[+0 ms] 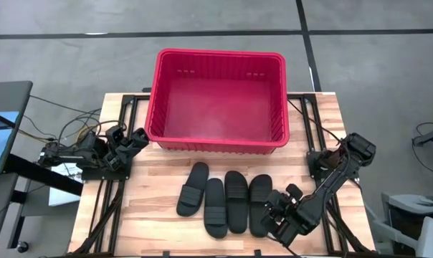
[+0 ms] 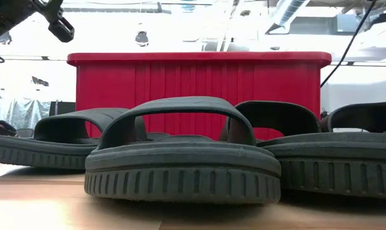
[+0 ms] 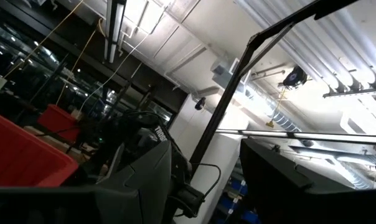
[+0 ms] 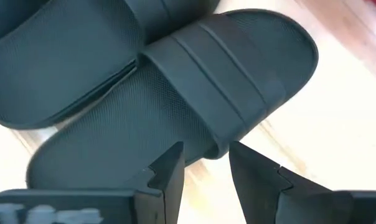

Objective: Pick and place slides into bin
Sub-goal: Put the black slide into the red bin

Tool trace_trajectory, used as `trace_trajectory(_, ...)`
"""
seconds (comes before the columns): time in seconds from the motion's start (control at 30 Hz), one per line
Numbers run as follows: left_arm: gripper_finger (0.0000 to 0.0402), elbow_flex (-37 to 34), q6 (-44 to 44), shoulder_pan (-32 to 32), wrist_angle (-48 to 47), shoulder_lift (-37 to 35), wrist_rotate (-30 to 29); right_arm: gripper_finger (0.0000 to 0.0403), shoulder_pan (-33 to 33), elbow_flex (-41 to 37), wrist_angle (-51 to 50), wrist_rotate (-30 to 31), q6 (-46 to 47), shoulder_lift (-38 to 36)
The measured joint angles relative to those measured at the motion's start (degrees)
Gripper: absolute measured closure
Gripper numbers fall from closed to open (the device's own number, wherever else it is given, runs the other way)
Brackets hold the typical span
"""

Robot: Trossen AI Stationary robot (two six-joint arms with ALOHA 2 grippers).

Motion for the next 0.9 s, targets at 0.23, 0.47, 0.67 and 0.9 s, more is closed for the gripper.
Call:
trace_trajectory(0.23, 0.0219, 0.00, -0.04, 0.00, 0.00, 0.00, 0.09, 0.0282, -3.88, -0.08, 1.69, -0.38, -7.78, -0.04)
trace_trajectory(0.47, 0.0219, 0.00, 0.04, 0.00, -0.01, 0.00, 0.09, 0.0284, -8.20, -0.11, 2.82, -6.08, -14.85, -0.07)
trace_trajectory(0.67, 0.0219, 0.00, 0.28, 0.00, -0.15, 0.00, 0.09, 0.0284, -7.96, -0.13, 4.03, -6.34, -22.09, -0.13)
trace_trajectory(0.9, 0.0219, 0.00, 0.39, 0.00, -0.17, 0.00, 0.07, 0.0284, -7.74, -0.15, 4.01, -9.30, -28.97, -0.13)
